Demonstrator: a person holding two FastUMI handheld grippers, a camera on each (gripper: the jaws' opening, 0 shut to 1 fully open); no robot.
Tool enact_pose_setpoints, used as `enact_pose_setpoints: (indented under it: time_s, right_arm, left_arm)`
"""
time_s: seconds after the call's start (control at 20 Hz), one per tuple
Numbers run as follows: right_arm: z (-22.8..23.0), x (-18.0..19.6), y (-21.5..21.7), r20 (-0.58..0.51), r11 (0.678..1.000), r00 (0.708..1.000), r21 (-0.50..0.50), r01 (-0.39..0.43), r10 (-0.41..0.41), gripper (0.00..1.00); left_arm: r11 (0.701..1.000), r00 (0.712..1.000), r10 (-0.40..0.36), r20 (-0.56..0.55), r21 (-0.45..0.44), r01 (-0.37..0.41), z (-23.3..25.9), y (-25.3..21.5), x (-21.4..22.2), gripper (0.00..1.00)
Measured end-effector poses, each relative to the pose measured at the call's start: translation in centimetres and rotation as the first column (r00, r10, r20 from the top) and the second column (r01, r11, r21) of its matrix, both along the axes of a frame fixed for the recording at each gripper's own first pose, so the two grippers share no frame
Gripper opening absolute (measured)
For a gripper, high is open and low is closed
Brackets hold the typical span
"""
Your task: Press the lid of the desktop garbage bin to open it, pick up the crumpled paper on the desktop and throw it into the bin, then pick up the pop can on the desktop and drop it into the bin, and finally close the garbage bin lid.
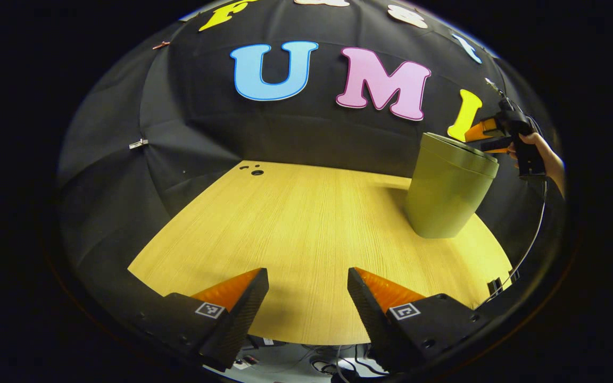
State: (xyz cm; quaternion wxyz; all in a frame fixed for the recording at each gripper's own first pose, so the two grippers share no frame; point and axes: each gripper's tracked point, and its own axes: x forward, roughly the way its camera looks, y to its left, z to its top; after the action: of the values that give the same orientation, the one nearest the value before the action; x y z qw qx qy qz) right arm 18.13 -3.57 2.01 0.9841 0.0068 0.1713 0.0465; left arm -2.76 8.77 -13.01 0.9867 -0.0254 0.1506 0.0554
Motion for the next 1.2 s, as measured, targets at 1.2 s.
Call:
enact_pose_setpoints:
  time_s: [1.2]
  right_arm:
    - [0.7,-4.6,1.0,0.249,0.998,0.968,-0.035,0.049,-0.038,0.97]
  left_arm:
    - [0.999,0.989,-0.037,0.140,-0.005,0.038,5.5,-2.2,2.6,0.96]
